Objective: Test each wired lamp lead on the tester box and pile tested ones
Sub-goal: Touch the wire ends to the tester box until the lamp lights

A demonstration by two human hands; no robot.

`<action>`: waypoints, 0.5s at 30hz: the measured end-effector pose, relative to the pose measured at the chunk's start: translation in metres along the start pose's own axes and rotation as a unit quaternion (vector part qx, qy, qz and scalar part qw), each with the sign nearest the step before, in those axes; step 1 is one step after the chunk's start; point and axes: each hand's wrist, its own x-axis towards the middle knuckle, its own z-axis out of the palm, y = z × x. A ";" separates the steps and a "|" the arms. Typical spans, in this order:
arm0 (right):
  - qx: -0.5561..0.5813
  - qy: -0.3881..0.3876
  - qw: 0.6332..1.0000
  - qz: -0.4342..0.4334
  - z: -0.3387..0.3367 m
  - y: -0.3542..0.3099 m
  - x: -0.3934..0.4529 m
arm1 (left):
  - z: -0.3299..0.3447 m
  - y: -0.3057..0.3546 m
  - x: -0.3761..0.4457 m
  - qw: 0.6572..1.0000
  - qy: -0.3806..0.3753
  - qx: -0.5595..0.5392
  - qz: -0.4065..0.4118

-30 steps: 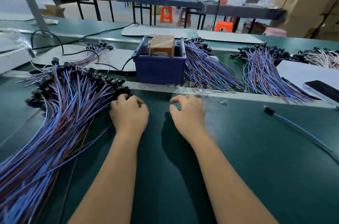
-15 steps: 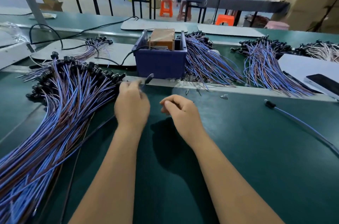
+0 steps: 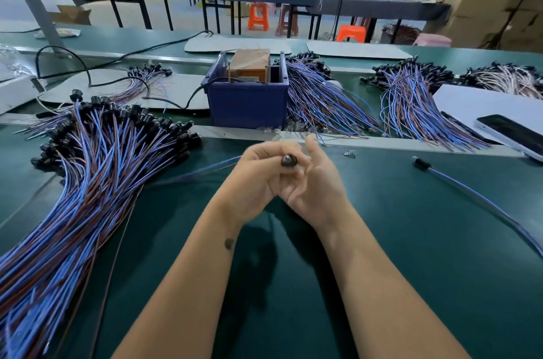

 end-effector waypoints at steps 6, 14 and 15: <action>-0.097 0.098 0.985 -0.103 -0.007 -0.002 0.002 | -0.017 -0.003 -0.005 0.985 -0.034 0.083 -0.150; -0.103 0.028 0.993 -0.058 -0.008 -0.001 0.001 | -0.045 -0.011 0.008 0.937 0.325 0.102 -0.072; -0.141 0.015 0.989 -0.043 -0.008 0.000 0.000 | -0.045 -0.013 0.008 0.937 0.326 0.108 -0.060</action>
